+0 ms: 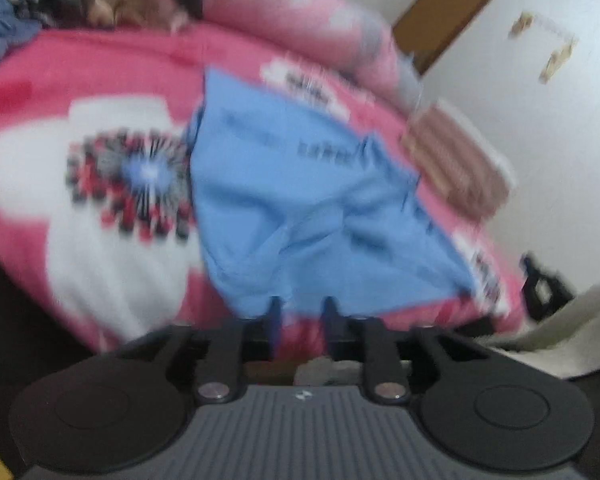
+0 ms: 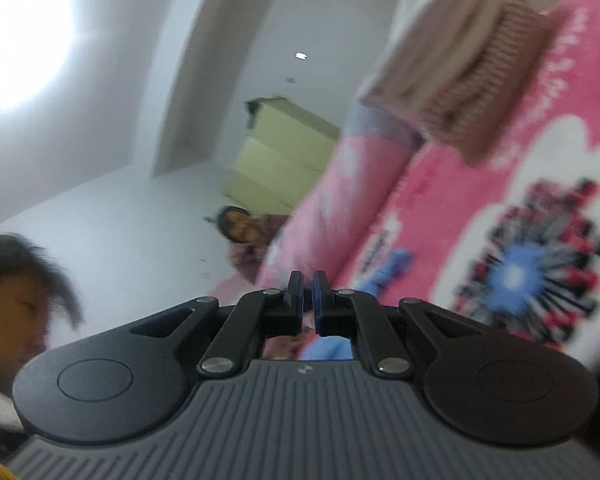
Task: Fold clothes
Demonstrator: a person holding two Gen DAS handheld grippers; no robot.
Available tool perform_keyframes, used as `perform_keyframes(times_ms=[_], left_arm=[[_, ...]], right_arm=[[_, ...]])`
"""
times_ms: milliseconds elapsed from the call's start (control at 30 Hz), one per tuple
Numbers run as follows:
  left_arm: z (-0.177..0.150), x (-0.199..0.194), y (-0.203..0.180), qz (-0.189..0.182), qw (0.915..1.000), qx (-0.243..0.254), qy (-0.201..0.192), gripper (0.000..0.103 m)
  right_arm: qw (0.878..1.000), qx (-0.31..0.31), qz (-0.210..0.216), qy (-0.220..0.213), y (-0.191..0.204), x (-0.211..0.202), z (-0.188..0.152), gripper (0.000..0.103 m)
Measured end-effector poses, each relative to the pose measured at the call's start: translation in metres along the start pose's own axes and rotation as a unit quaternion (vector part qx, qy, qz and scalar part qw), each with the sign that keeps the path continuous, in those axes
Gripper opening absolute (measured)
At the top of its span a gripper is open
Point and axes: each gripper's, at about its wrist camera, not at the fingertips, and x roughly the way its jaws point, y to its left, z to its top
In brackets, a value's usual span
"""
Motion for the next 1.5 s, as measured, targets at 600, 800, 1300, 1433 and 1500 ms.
perform_keyframes(times_ms=[600,800,1300,1433,1500], left_arm=[[0.095,0.057,0.028,0.09,0.9934,0.027,-0.065,0.087],[0.118,0.077,0.046,0.11,0.9916,0.007,-0.067,0.087],[0.221,0.156,0.064,0.11,0.9897,0.087,-0.031,0.092],[0.245,0.189,0.076,0.094,0.9926,0.076,-0.008,0.083],[0.254,0.201,0.081,0.094,0.9925,0.078,-0.01,0.08]], right_arm=[[0.908,-0.237,-0.224,0.265,0.049,0.18,-0.042,0.066],[0.895,-0.216,-0.241,0.307,0.05,0.182,-0.062,0.004],[0.869,-0.341,-0.124,0.338,0.12,0.258,-0.004,0.059],[0.835,-0.378,-0.068,0.395,0.108,0.369,-0.019,0.07],[0.815,-0.38,-0.062,0.434,0.092,0.423,-0.033,0.071]])
